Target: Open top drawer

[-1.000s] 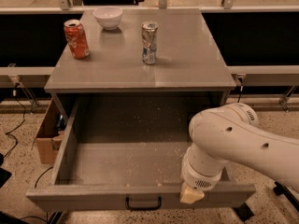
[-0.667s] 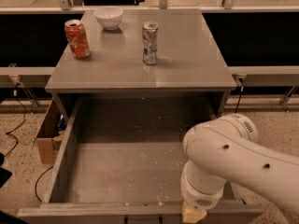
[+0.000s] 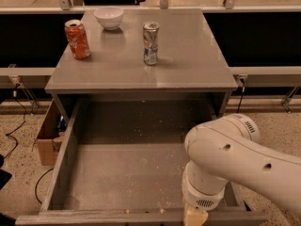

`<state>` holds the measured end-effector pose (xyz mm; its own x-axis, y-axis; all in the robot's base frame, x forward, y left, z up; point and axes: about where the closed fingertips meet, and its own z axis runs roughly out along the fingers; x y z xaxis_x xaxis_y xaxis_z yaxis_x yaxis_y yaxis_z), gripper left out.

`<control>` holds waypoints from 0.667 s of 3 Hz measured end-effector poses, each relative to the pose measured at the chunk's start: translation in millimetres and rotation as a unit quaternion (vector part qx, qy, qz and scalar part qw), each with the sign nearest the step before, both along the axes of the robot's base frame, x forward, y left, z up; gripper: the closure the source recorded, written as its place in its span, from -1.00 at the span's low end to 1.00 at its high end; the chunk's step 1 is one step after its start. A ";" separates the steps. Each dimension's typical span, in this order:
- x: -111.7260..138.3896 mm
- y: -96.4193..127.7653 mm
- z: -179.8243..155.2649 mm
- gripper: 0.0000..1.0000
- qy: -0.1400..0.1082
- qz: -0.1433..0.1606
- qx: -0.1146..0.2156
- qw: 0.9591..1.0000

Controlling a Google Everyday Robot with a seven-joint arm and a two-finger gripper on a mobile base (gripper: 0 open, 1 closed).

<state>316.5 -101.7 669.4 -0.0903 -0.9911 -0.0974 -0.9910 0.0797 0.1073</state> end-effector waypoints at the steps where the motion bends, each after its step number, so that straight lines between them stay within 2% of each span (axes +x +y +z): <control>1: -37.3 -16.0 8.5 1.00 0.012 -0.012 -0.020 1.000; 2: -37.3 -16.0 8.5 0.65 0.012 -0.012 -0.020 1.000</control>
Offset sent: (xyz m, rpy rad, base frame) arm -0.0334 -0.0143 0.0076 -0.0352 0.0209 -0.0219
